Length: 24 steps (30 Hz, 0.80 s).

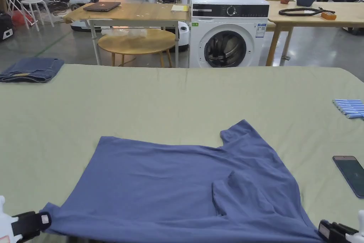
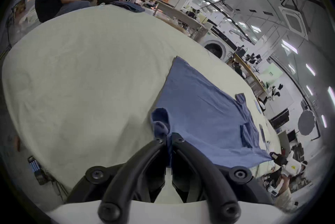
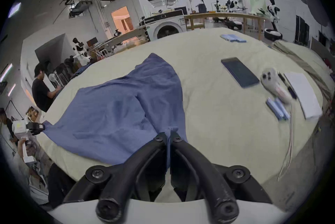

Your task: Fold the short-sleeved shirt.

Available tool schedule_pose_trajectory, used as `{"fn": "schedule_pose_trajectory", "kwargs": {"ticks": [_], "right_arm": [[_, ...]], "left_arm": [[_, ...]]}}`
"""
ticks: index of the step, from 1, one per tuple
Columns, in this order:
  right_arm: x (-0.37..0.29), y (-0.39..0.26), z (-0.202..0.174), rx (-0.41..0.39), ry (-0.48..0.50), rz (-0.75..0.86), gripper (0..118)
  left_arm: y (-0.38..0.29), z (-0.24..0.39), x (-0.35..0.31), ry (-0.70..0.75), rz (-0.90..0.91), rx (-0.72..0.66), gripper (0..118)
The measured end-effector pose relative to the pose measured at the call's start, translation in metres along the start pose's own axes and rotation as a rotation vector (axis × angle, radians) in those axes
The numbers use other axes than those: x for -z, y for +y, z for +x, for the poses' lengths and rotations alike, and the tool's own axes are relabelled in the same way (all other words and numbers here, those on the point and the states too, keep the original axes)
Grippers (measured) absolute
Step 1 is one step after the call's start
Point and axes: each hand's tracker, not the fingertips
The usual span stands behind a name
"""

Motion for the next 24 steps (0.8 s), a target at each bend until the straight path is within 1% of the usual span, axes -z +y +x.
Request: {"fn": "schedule_pose_trajectory", "kwargs": {"ticks": [5, 7, 10, 12, 13, 14, 15, 16, 17, 18, 19, 20, 21, 22, 23, 24], "right_arm": [[0.002, -0.033, 0.015, 0.000, -0.015, -0.063, 1], [-0.003, -0.038, 0.020, 0.020, -0.009, -0.067, 1], [-0.005, -0.039, 0.020, 0.013, -0.014, -0.066, 1], [0.004, -0.037, 0.028, 0.027, -0.014, -0.081, 2], [0.008, -0.033, 0.028, 0.021, -0.033, -0.130, 7], [0.008, -0.028, 0.026, 0.011, -0.045, -0.119, 29], [0.002, -0.023, 0.022, -0.007, -0.080, -0.069, 64], [-0.003, -0.015, 0.019, 0.001, -0.062, -0.055, 100], [-0.008, -0.004, 0.017, -0.002, -0.021, -0.057, 118], [-0.015, 0.005, 0.012, 0.005, 0.015, -0.018, 118], [-0.023, 0.014, 0.006, 0.001, 0.018, 0.026, 118], [-0.025, 0.021, 0.000, 0.000, 0.002, 0.016, 118], [-0.024, 0.027, -0.005, -0.010, -0.013, 0.004, 118], [-0.022, 0.031, -0.009, -0.020, -0.002, -0.054, 109], [-0.021, 0.029, -0.013, -0.024, 0.063, -0.132, 53], [-0.019, 0.028, -0.017, -0.020, 0.076, -0.157, 1]], "left_arm": [[-0.028, -0.009, -0.001, 0.022, -0.069, 0.045, 0], [-0.033, -0.013, -0.001, 0.019, -0.077, 0.027, 0], [-0.040, -0.007, -0.008, 0.010, -0.069, 0.010, 0], [-0.040, -0.014, 0.000, -0.010, -0.099, -0.019, 0], [-0.038, -0.015, 0.004, -0.009, -0.122, -0.031, 2], [-0.035, -0.014, 0.004, -0.004, -0.129, -0.029, 25], [-0.034, -0.009, 0.001, 0.022, -0.112, -0.018, 64], [-0.032, -0.001, -0.003, 0.038, -0.079, 0.007, 99], [-0.027, 0.006, -0.007, 0.023, -0.077, 0.034, 114], [-0.022, 0.015, -0.013, -0.019, -0.056, 0.070, 114], [-0.017, 0.023, -0.018, -0.028, -0.024, 0.084, 114], [-0.017, 0.038, -0.024, -0.038, -0.025, 0.104, 113], [-0.015, 0.045, -0.026, -0.048, -0.038, 0.116, 103], [-0.013, 0.051, -0.027, -0.076, -0.045, 0.121, 74], [-0.013, 0.054, -0.028, -0.109, -0.043, 0.124, 5], [-0.010, 0.052, -0.026, -0.105, -0.032, 0.116, 0]]}}
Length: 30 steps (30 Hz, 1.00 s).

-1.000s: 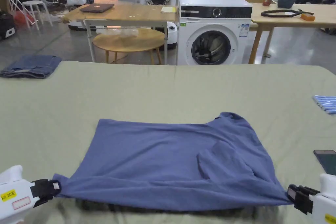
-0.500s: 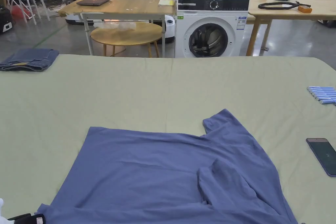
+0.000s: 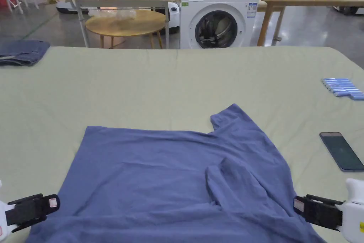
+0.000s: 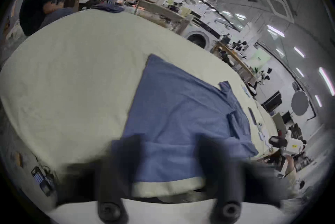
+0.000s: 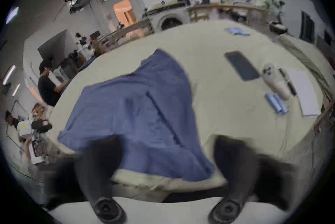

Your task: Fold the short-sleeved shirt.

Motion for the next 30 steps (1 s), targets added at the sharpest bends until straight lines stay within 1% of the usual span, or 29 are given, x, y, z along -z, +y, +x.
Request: {"fn": "schedule_pose_trajectory", "kwargs": {"ticks": [1, 2, 3, 4, 5, 6, 7, 8, 10, 11, 12, 13, 14, 15, 17, 19, 20, 21, 22, 23, 24, 25, 26, 27, 29, 30], "right_arm": [[0.004, -0.002, -0.004, -0.004, -0.039, 0.021, 0], [0.004, -0.007, -0.007, -0.016, -0.144, 0.031, 0], [0.005, -0.007, -0.013, -0.075, -0.107, -0.020, 0], [0.008, -0.009, -0.016, -0.101, -0.108, -0.062, 0], [0.009, -0.012, -0.018, -0.094, -0.103, -0.034, 0], [0.010, -0.013, -0.017, -0.089, -0.109, -0.039, 0], [0.016, -0.017, -0.002, -0.077, -0.115, -0.054, 0], [0.016, -0.018, 0.002, -0.065, -0.116, -0.050, 0], [0.018, -0.017, 0.006, -0.084, -0.140, -0.045, 0], [0.018, -0.015, 0.009, -0.088, -0.169, -0.056, 14], [0.022, -0.014, 0.014, -0.086, -0.178, -0.089, 45], [0.029, -0.016, 0.020, -0.045, -0.169, -0.144, 84], [0.036, -0.019, 0.026, -0.028, -0.163, -0.187, 112], [0.035, -0.019, 0.028, -0.004, -0.174, -0.185, 112], [0.043, -0.025, 0.036, 0.022, -0.174, -0.231, 112], [0.047, -0.032, 0.039, 0.058, -0.194, -0.250, 112], [0.050, -0.034, 0.042, 0.066, -0.187, -0.269, 104], [0.052, -0.035, 0.045, 0.076, -0.169, -0.290, 88], [0.055, -0.037, 0.046, 0.078, -0.157, -0.303, 55], [0.062, -0.038, 0.046, 0.058, -0.171, -0.317, 6], [0.066, -0.041, 0.043, 0.031, -0.174, -0.319, 6], [0.067, -0.042, 0.040, 0.032, -0.160, -0.306, 6], [0.069, -0.040, 0.037, -0.002, -0.191, -0.319, 6], [0.057, -0.040, 0.024, -0.019, -0.200, -0.307, 6], [0.056, -0.039, 0.024, -0.005, -0.194, -0.305, 6], [0.056, -0.038, 0.025, -0.002, -0.195, -0.308, 6]], "left_arm": [[0.000, 0.003, 0.005, 0.013, -0.003, 0.006, 0], [0.000, 0.002, 0.008, 0.069, 0.011, 0.025, 0], [0.000, 0.001, 0.012, 0.052, -0.020, 0.025, 0], [-0.003, 0.001, 0.013, 0.037, -0.033, 0.017, 0], [-0.006, 0.000, 0.015, 0.037, -0.026, 0.001, 0], [-0.006, -0.001, 0.016, 0.030, -0.035, -0.008, 0], [-0.007, -0.001, 0.017, 0.025, -0.043, -0.005, 0], [-0.009, 0.001, 0.016, 0.040, -0.045, 0.012, 0], [-0.010, 0.000, 0.017, 0.058, -0.061, 0.042, 0], [-0.011, -0.002, 0.018, 0.058, -0.064, 0.040, 0], [-0.012, -0.002, 0.017, 0.056, -0.067, 0.035, 0], [-0.012, -0.004, 0.018, 0.051, -0.074, 0.027, 0], [-0.013, -0.005, 0.019, 0.052, -0.079, 0.023, 0], [-0.015, -0.006, 0.020, 0.057, -0.079, 0.022, 0], [-0.015, -0.011, 0.020, 0.062, -0.084, 0.022, 0], [-0.017, -0.013, 0.021, 0.060, -0.088, 0.013, 0], [-0.016, -0.010, 0.020, 0.062, -0.094, 0.011, 0], [-0.017, -0.010, 0.020, 0.066, -0.095, 0.013, 0], [-0.017, -0.011, 0.020, 0.069, -0.097, 0.014, 0], [-0.018, -0.012, 0.021, 0.068, -0.105, 0.013, 0], [-0.018, -0.019, 0.025, 0.070, -0.107, 0.012, 0], [-0.018, -0.021, 0.026, 0.072, -0.109, 0.011, 0], [-0.019, -0.022, 0.026, 0.073, -0.113, 0.013, 0], [-0.019, -0.023, 0.026, 0.071, -0.116, 0.014, 0], [-0.018, -0.021, 0.025, 0.069, -0.121, 0.003, 0], [-0.016, -0.023, 0.026, 0.075, -0.132, -0.001, 6]]}}
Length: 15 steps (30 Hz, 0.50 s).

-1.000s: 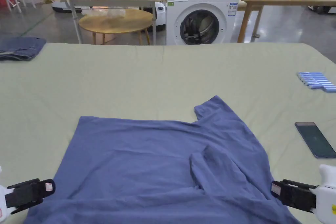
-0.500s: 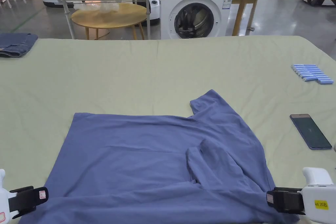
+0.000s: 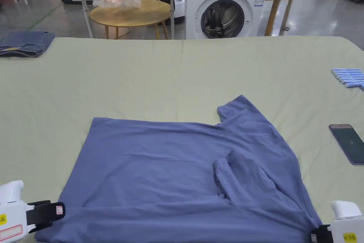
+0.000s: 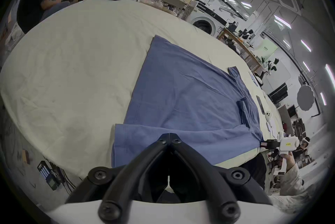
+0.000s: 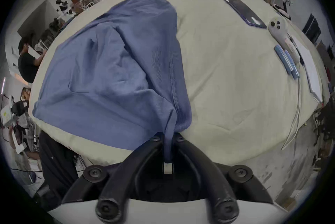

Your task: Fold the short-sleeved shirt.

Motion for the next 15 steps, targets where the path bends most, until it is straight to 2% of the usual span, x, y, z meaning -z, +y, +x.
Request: {"fn": "schedule_pose_trajectory", "kwargs": {"ticks": [1, 2, 3, 5, 7, 11, 12, 14, 15], "right_arm": [[0.002, -0.001, 0.004, 0.000, 0.000, 0.001, 6], [0.002, -0.001, 0.005, -0.005, 0.001, 0.000, 6], [0.002, -0.001, 0.005, -0.007, 0.001, -0.001, 6], [0.004, 0.000, 0.006, 0.000, 0.003, -0.001, 6], [0.007, 0.001, 0.008, 0.005, 0.007, -0.003, 6], [0.005, -0.002, 0.006, 0.027, 0.014, -0.002, 6], [0.005, -0.002, 0.006, 0.032, 0.016, -0.002, 6], [0.004, -0.002, 0.006, 0.036, 0.017, -0.002, 6], [0.003, -0.002, 0.006, 0.036, 0.017, -0.002, 6]], "left_arm": [[0.001, -0.002, 0.000, 0.019, -0.005, 0.000, 37], [0.004, -0.003, -0.002, 0.075, 0.026, 0.014, 94], [0.005, -0.004, -0.003, 0.133, 0.049, 0.034, 115], [0.010, -0.011, 0.003, 0.271, 0.000, 0.047, 116], [0.017, -0.027, 0.009, 0.252, 0.018, 0.025, 116], [0.009, -0.044, 0.030, 0.306, -0.130, -0.008, 114], [0.004, -0.045, 0.037, 0.336, -0.151, 0.012, 107], [-0.005, -0.040, 0.049, 0.453, -0.207, 0.093, 64], [-0.004, -0.033, 0.045, 0.407, -0.192, 0.123, 62]]}}
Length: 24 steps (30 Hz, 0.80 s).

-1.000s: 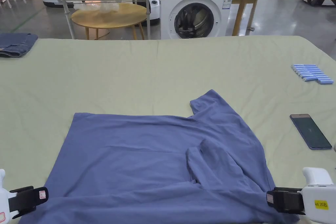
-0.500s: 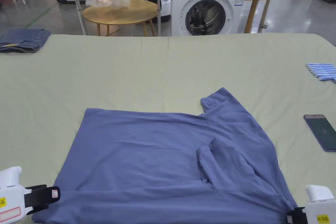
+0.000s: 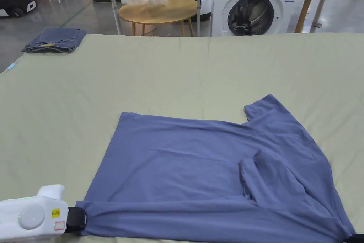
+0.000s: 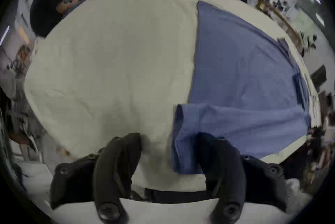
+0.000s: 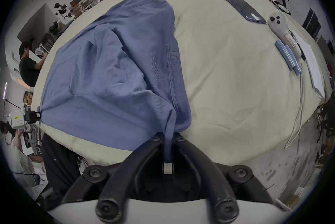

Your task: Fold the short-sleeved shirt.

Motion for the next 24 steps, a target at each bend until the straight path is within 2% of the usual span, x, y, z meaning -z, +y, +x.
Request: {"fn": "schedule_pose_trajectory", "kwargs": {"ticks": [1, 2, 3, 6, 8, 10, 15, 19, 21, 24], "right_arm": [[0.000, 0.000, 0.000, 0.001, 0.000, 0.000, 6], [0.001, 0.001, 0.002, 0.006, -0.002, 0.001, 6], [0.001, 0.001, 0.002, 0.005, -0.005, 0.000, 6], [0.001, 0.002, -0.003, -0.006, -0.027, 0.004, 6], [-0.002, 0.003, -0.005, -0.026, -0.037, 0.008, 6], [-0.016, 0.002, -0.010, -0.025, -0.033, 0.015, 6], [-0.037, 0.013, -0.007, -0.008, 0.020, 0.042, 6], [-0.057, 0.036, -0.013, 0.018, 0.072, 0.050, 6], [-0.060, 0.054, -0.012, 0.031, 0.109, 0.055, 6], [-0.043, 0.089, -0.005, 0.048, 0.111, 0.043, 6]], "left_arm": [[0.004, 0.002, -0.009, -0.002, -0.024, -0.005, 50], [0.007, 0.003, -0.014, -0.050, -0.019, -0.013, 21], [0.007, 0.012, -0.019, -0.094, -0.008, -0.021, 0], [0.007, 0.025, -0.011, -0.088, -0.061, 0.041, 0], [0.007, 0.018, -0.011, -0.126, -0.057, -0.031, 0], [0.012, 0.015, -0.015, -0.167, -0.049, -0.044, 0], [0.026, 0.014, -0.041, -0.204, -0.020, -0.072, 0], [0.052, 0.000, -0.054, -0.367, 0.001, -0.237, 0], [0.069, 0.000, -0.056, -0.353, 0.020, -0.234, 0], [0.095, 0.003, -0.053, -0.375, 0.041, -0.235, 0]]}}
